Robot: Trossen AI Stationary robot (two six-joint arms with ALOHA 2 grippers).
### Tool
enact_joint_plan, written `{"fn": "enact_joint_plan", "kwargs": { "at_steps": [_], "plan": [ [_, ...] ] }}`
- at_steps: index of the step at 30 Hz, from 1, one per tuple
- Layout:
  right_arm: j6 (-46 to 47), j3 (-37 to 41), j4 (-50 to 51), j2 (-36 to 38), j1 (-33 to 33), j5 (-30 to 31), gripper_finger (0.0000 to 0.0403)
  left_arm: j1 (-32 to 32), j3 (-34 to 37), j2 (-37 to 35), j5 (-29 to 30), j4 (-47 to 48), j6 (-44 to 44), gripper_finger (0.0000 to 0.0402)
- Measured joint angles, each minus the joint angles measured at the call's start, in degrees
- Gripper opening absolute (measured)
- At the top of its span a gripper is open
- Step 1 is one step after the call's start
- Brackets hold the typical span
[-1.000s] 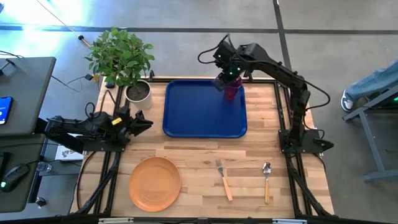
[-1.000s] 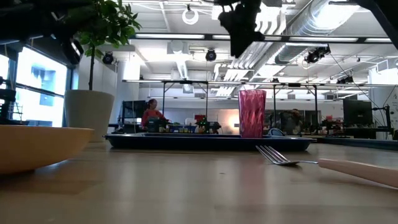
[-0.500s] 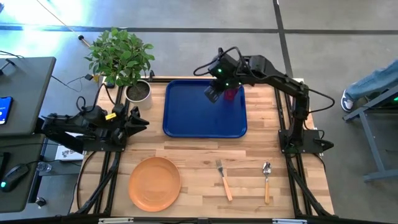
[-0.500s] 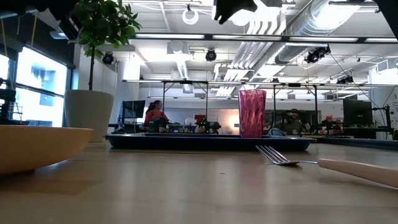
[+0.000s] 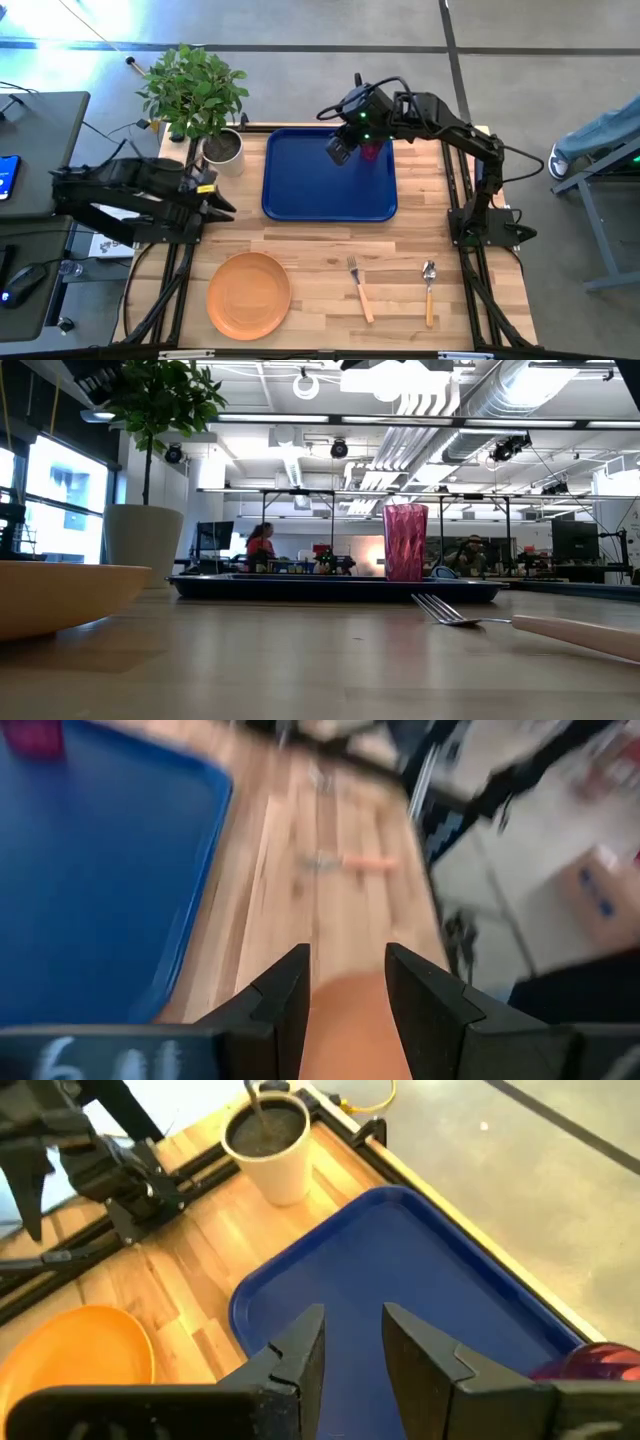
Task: Pick and place plate/cup/fork/spoon on tray
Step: Put the plate on the tray to the bottom of the cup
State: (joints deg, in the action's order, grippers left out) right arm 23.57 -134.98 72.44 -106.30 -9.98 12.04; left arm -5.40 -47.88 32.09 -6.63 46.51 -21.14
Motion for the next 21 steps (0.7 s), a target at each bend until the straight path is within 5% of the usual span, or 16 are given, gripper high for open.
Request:
{"fn": "enact_joint_plan", "kwargs": {
  "at_steps": [15,21],
  "plan": [
    [-1.6,0.0,-0.5,0.0,-0.1,-0.4,0.0094,-6.1,-1.5,15.6,-1.3,7.3,2.3,0.0119],
    [-3.1,0.0,-0.5,0.0,-0.1,-0.5,0.0094,-8.4,-1.5,20.7,3.2,7.4,1.8,0.0119]
  ]
}}
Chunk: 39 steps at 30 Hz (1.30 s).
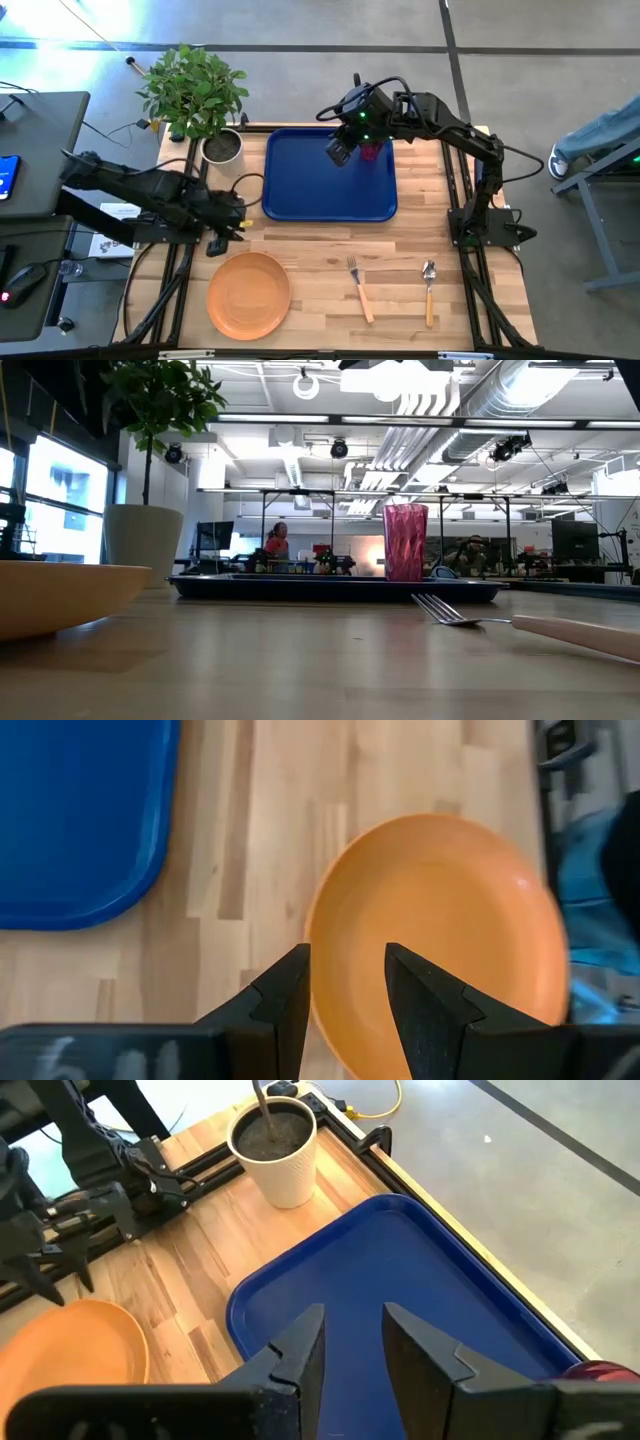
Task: Pick and place plate/cup/fork/spoon on tray
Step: Put the plate on the tray to the bottom of the cup
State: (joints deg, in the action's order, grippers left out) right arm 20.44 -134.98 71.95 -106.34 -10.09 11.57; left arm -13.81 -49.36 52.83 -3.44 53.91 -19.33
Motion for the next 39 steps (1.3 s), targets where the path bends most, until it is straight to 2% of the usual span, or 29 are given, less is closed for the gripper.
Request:
{"fn": "enact_joint_plan", "kwargs": {
  "at_steps": [3,12,24,39],
  "plan": [
    [-0.1,0.0,0.0,0.0,0.0,0.1,0.0094,-0.2,0.0,2.0,1.7,0.1,-1.5,0.0119],
    [-1.4,0.0,0.0,0.0,0.0,0.4,0.0094,-0.2,0.0,8.3,1.8,-0.1,-5.5,0.0122],
    [-1.5,0.0,0.0,0.0,0.0,0.4,0.0094,-0.3,0.0,19.8,-0.9,-0.3,0.4,0.016],
    [-1.5,0.0,0.1,0.0,0.0,0.4,0.0094,-0.7,0.0,29.6,-1.9,-5.0,3.3,0.0161]
  ]
}}
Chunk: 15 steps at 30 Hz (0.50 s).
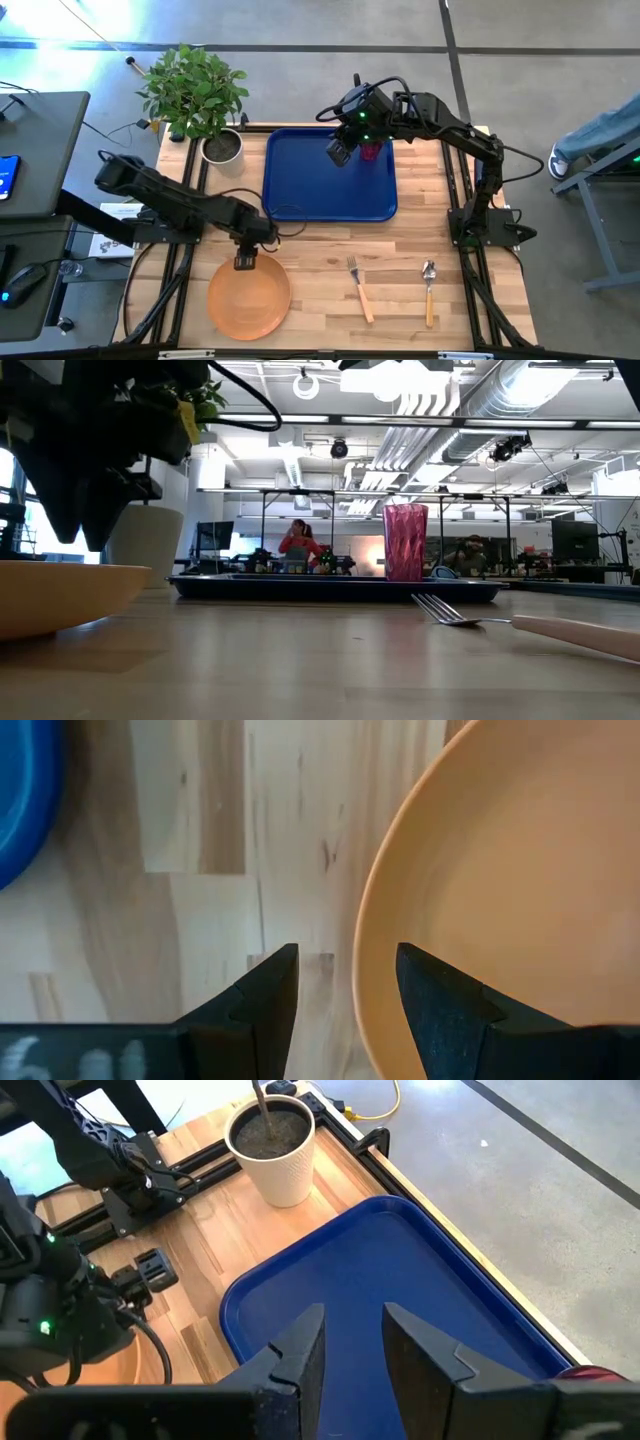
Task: Pick and place plate/cup/fork/spoon on tray
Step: Put the plate on the tray to the bottom of the cup
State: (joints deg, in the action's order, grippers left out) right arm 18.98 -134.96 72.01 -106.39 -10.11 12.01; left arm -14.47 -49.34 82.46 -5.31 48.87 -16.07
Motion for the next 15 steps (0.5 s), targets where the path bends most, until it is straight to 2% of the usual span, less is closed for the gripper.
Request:
{"fn": "enact_joint_plan", "kwargs": {
  "at_steps": [15],
  "plan": [
    [0.0,0.0,0.1,0.0,0.0,0.0,0.0094,-1.4,0.0,7.8,0.0,-2.9,3.2,0.0161]
  ]
}}
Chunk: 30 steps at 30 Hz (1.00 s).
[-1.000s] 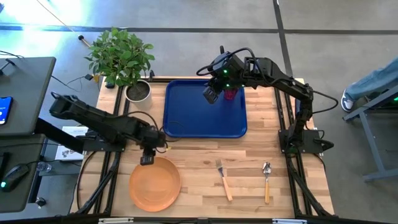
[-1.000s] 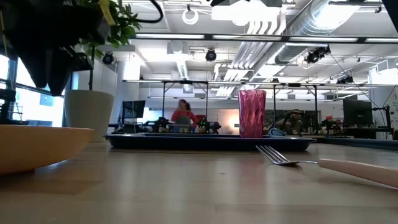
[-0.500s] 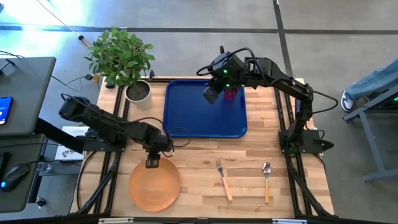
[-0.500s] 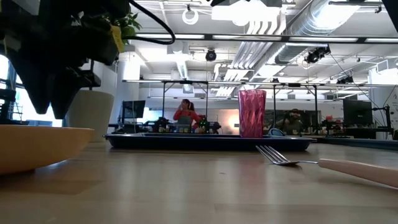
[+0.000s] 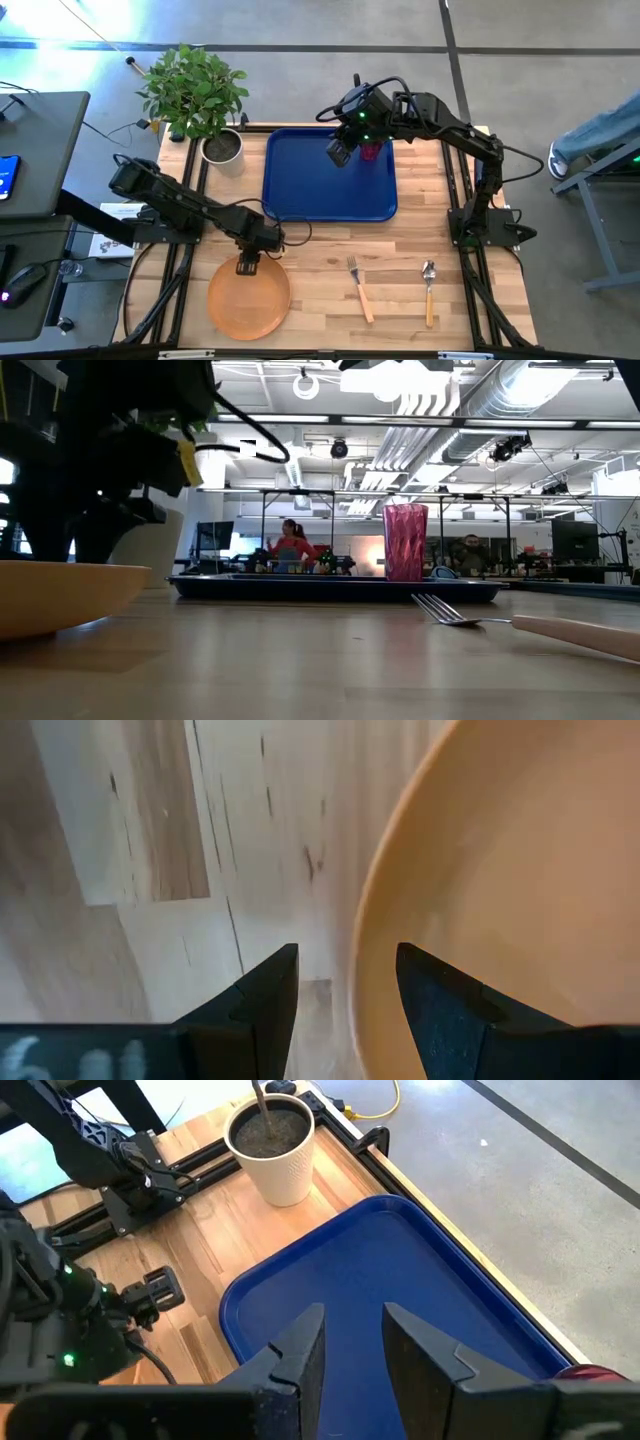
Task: Pick and place plate/cup/fork/spoon on tray
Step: Put the plate on the tray to the bottom of the cup
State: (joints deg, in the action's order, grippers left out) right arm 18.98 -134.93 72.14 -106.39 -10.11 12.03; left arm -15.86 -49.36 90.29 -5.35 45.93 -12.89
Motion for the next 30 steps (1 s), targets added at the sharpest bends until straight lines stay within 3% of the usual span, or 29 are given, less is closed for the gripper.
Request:
{"fn": "enact_joint_plan", "kwargs": {
  "at_steps": [8,21,30],
  "plan": [
    [0.0,0.0,0.0,0.0,0.0,0.0,0.0094,0.0,0.0,3.6,0.8,-1.1,0.1,0.0137],
    [0.0,0.0,0.0,0.0,0.0,0.0,0.0094,0.1,-0.2,3.0,-0.1,-0.9,-0.4,0.0012],
    [0.1,0.0,0.0,0.0,0.0,-1.4,0.0094,1.8,-0.8,-1.8,0.3,-1.0,-0.5,0.0005]
  ]
}}
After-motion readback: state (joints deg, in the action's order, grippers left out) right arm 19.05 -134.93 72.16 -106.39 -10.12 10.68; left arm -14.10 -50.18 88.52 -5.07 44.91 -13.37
